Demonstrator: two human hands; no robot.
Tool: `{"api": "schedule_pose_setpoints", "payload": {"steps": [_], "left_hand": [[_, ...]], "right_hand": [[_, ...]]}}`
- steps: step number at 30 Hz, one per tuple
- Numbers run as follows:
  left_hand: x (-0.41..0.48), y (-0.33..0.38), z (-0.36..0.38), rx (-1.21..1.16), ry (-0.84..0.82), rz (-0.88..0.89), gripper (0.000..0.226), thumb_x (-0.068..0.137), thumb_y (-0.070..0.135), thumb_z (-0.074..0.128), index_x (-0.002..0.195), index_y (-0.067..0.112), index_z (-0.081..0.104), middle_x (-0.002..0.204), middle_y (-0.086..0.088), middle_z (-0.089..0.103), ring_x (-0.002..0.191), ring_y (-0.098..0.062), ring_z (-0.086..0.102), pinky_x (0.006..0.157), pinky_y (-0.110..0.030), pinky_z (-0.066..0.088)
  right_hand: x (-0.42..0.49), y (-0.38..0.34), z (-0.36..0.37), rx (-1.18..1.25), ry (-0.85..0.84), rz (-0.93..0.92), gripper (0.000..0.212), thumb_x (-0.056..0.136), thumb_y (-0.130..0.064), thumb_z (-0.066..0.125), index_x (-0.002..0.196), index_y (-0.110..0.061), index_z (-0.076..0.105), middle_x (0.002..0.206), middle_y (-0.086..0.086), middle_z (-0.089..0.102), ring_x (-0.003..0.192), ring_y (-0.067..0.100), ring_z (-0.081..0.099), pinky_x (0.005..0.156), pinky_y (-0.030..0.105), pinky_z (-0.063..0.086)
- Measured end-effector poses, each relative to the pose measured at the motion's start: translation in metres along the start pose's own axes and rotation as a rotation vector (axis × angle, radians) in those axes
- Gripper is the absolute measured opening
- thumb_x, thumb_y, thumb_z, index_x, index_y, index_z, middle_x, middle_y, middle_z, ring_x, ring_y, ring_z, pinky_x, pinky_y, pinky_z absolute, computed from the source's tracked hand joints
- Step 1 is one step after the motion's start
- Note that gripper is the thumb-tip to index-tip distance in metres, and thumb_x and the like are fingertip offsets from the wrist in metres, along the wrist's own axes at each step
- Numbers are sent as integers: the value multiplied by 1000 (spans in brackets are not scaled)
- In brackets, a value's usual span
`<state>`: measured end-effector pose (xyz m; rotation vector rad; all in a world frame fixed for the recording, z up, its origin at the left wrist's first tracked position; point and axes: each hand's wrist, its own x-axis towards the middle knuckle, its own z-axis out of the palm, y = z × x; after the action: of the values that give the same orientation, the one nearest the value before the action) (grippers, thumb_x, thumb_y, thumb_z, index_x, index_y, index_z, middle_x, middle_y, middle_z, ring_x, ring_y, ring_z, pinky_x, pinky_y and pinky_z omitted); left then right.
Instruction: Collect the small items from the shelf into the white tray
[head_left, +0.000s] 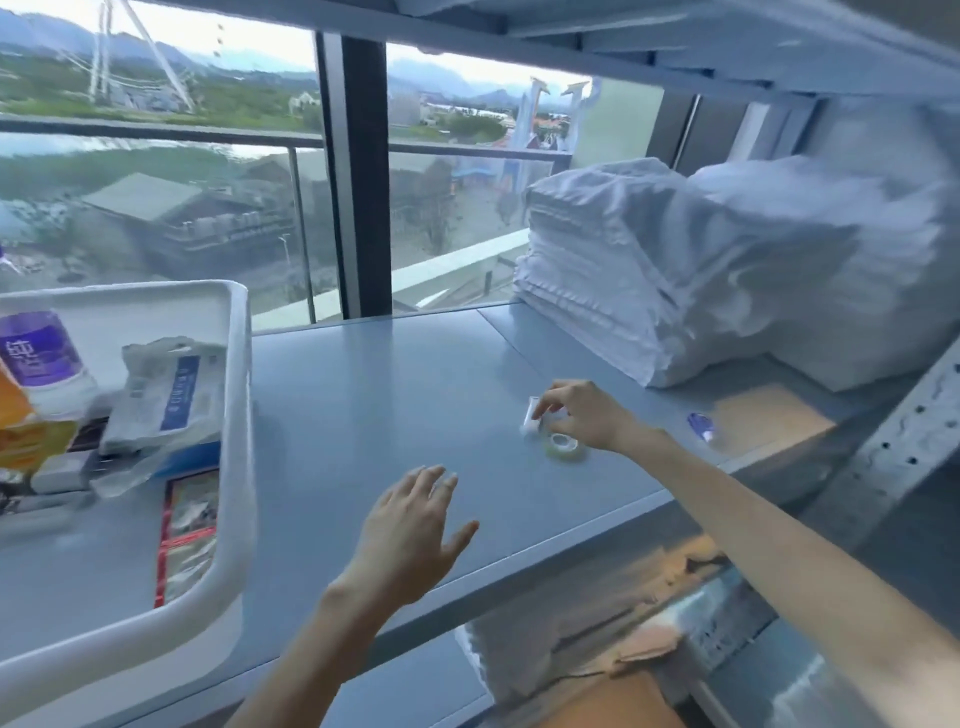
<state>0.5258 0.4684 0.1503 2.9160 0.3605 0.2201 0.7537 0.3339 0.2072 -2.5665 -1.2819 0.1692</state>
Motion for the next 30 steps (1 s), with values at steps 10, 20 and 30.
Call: {"api": "schedule_pose_setpoints", "payload": {"steps": [10,20,30], "left_hand": [[56,43,74,67,-157,-259,69,94,55,23,149,18,4,158,-5,-3,145,-23,-7,117,-43,-3],[62,52,97,94,-90,-371,66,94,55,20,149,24,2,158,1,-7,145,-19,-12,116,-42,-8],[50,68,36,153,86,-429,82,77,70,-7,148,34,12,156,4,17,145,-19,-8,118,-43,-6]], "right_hand": [[46,74,14,-138,-135,-44,45,87,4,41,117,-21,63,125,1,53,113,21,54,92,37,47],[91,95,32,-325,-208,-305,29,92,-11,48,116,-20,60,122,3,54,118,23,47,90,36,45],[101,64,14,-81,-94,-329,22,83,-36,65,95,-18,63,98,0,67,88,23,62,78,36,52]]}}
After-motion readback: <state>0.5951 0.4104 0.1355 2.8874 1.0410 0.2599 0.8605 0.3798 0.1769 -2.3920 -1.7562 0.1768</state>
